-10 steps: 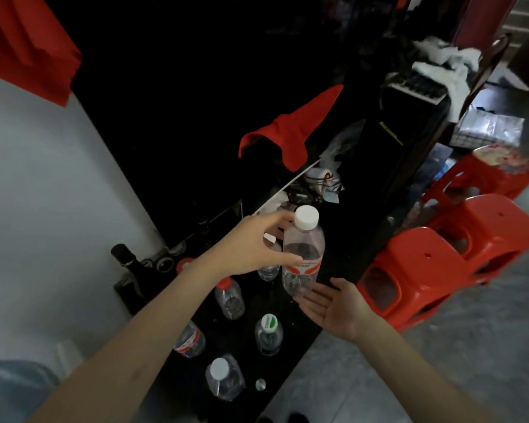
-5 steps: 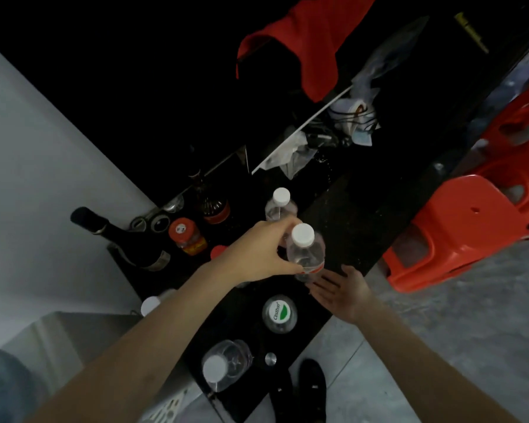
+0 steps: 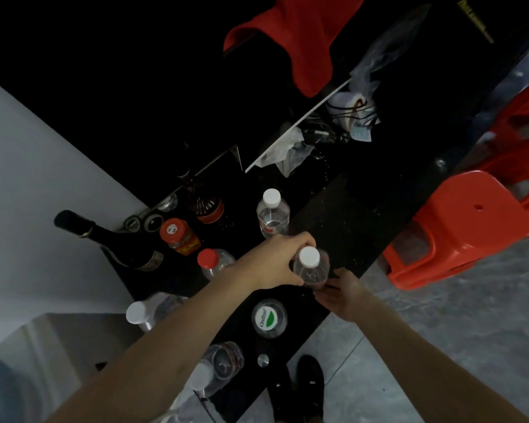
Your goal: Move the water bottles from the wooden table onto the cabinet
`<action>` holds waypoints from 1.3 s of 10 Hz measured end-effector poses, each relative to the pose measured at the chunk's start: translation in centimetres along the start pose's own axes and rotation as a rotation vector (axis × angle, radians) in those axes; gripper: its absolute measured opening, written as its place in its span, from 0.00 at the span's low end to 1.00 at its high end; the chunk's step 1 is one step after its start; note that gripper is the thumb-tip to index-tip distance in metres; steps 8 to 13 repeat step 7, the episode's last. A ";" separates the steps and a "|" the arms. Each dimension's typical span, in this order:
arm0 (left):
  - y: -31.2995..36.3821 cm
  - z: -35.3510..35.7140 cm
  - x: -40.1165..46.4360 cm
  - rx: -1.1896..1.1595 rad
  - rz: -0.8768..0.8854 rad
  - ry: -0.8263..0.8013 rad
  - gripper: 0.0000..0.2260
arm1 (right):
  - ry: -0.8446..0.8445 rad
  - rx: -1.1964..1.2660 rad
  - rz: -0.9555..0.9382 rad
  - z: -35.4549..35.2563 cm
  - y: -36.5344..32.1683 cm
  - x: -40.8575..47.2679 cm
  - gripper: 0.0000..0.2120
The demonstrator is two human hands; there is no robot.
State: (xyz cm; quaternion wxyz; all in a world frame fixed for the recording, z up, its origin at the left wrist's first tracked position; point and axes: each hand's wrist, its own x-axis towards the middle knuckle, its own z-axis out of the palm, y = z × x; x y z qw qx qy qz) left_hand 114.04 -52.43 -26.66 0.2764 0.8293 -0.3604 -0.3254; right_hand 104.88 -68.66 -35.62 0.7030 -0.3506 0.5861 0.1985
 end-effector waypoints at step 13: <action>3.2 0.6 1.2 0.109 -0.119 -0.098 0.46 | -0.110 0.069 0.004 -2.2 -1.2 -3.5 0.24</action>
